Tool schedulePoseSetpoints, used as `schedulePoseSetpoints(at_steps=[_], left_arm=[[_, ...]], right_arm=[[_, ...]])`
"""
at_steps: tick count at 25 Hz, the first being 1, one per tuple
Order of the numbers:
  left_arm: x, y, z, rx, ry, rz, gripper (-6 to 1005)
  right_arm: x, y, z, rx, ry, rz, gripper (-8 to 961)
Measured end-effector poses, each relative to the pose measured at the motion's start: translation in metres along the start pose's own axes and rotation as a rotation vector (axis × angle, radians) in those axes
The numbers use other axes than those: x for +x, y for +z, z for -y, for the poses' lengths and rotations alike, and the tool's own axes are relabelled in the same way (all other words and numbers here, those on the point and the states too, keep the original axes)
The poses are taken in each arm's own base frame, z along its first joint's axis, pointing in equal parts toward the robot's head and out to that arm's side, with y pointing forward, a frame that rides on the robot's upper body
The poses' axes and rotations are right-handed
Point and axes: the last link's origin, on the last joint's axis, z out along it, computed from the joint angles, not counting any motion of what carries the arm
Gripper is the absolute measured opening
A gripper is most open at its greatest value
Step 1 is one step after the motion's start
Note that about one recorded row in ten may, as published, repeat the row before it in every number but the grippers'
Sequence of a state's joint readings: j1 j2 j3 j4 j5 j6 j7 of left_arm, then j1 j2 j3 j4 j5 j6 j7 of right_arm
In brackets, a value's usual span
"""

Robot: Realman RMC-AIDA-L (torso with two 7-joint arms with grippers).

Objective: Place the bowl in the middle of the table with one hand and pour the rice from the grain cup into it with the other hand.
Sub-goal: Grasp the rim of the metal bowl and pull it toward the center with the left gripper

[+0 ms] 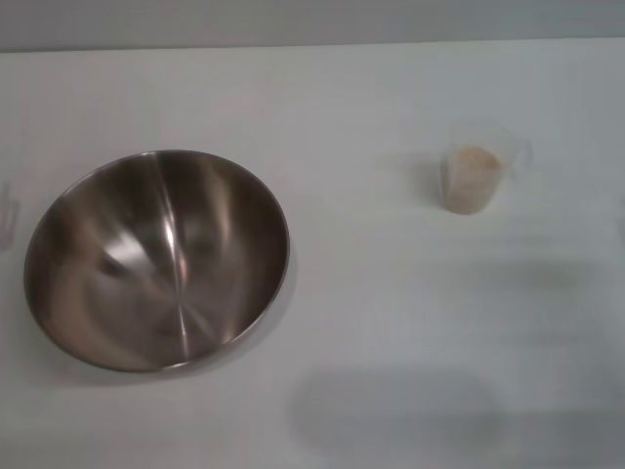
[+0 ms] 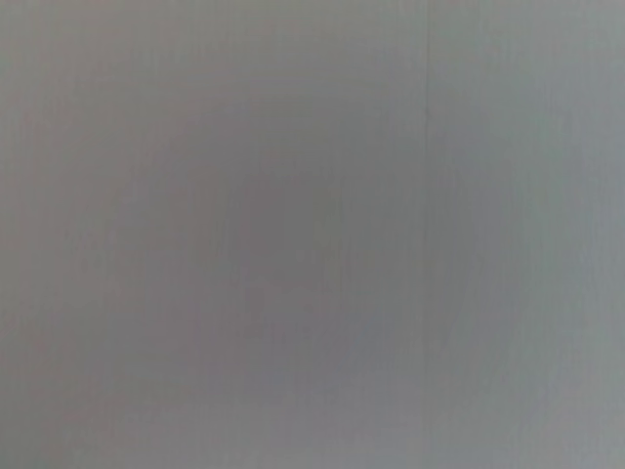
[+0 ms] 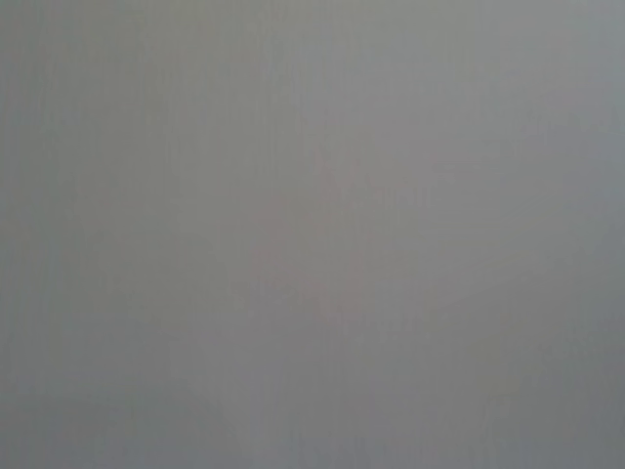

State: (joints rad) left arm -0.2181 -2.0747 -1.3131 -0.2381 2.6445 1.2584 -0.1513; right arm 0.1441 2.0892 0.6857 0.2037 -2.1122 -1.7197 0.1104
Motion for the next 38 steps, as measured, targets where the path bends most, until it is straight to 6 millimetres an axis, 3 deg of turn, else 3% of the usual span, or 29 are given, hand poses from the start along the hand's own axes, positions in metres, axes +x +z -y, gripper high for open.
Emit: schedulePoseSetpoints(at_steps=[10,17,18,21,22,23,26,28,33,38], left_arm=[[0.01,0.01,-0.015,-0.06,-0.014,-0.043,703],[0.039,0.05,-0.025,-0.11,-0.03,-0.08,700],[0.057,0.071,-0.028,-0.152,-0.018,-0.022,700],[0.067,0.079,-0.031,-0.17,-0.009,0.002,700],[0.094,0.099,-0.041,-0.212,0.059,0.135,700],[0.107,0.104,-0.048,-0.22,0.098,0.197,701],[0.121,0.108,-0.054,-0.216,0.152,0.286,703],[0.145,0.113,-0.067,-0.216,0.203,0.415,704],[0.166,0.116,-0.086,-0.311,0.199,0.586,708],[0.176,0.113,-0.088,-0.426,0.143,0.646,712]], right_arm=[[0.0,0.0,0.0,-0.001,0.002,0.001,684],[0.0,0.0,0.0,-0.001,0.001,-0.002,682],[0.0,0.0,0.0,-0.001,0.001,-0.002,684],[0.0,0.0,0.0,0.0,0.0,-0.002,684],[0.0,0.0,0.0,0.0,0.0,-0.002,685],[0.0,0.0,0.0,0.001,0.0,-0.001,685],[0.0,0.0,0.0,0.002,0.0,-0.001,685],[0.0,0.0,0.001,0.002,-0.001,-0.001,684],[0.001,0.001,0.001,0.0,-0.004,-0.008,683],[0.001,0.0,0.001,-0.001,-0.003,-0.01,682]])
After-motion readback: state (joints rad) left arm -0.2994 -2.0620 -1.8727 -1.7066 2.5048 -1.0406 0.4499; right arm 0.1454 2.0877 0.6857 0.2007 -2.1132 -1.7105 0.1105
